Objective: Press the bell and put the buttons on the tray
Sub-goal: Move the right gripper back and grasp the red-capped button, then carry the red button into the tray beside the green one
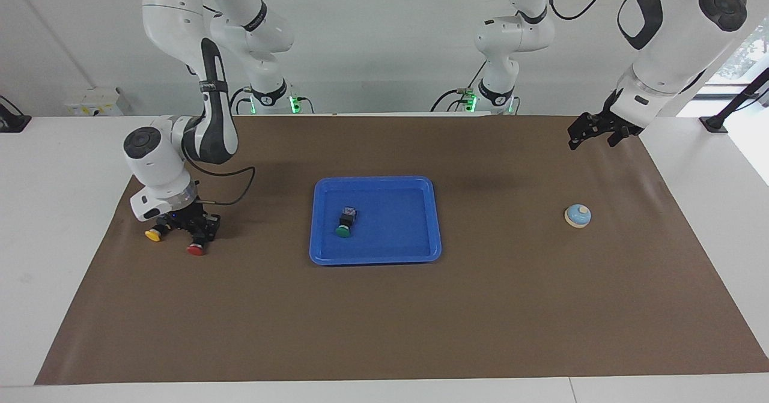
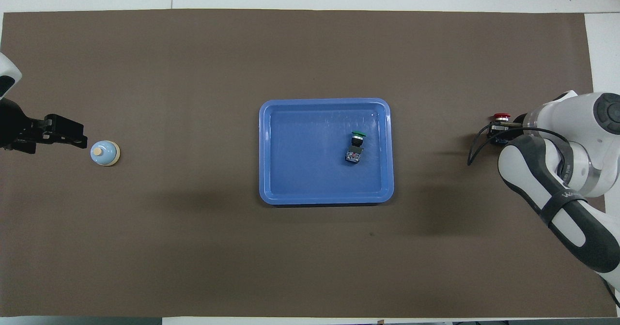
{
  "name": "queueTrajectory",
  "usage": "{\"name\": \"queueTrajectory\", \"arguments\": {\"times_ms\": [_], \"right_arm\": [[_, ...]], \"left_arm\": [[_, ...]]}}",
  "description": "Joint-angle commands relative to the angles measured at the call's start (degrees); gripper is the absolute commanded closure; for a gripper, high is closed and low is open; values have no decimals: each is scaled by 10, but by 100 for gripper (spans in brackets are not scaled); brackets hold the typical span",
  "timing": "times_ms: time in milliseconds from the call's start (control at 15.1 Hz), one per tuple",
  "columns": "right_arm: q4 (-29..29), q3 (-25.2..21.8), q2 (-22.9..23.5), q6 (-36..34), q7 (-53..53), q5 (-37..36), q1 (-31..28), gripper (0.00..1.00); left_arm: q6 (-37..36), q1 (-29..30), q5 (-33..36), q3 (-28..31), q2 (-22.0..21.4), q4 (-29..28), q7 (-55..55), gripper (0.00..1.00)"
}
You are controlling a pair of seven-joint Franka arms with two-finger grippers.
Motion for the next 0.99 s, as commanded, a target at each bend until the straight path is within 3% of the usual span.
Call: {"name": "queueTrajectory", "arguments": {"times_ms": [0,398,663,929], "right_arm": [[23,7,-4,-43,-10,-3,6,100],[159,7,-5,-219,84,-2,121,100],[184,6,-1,-233,219,-2,257,100],[212,7,15,-236,319,6,355,100]], "left_arm": [[6,0,-2,2,-9,-5,-4,0],[6,0,-2,2,-8,-5,-4,0],[6,0,-2,2,-8,-5,-4,0],[6,0,-2,2,-8,-5,-4,0]]}}
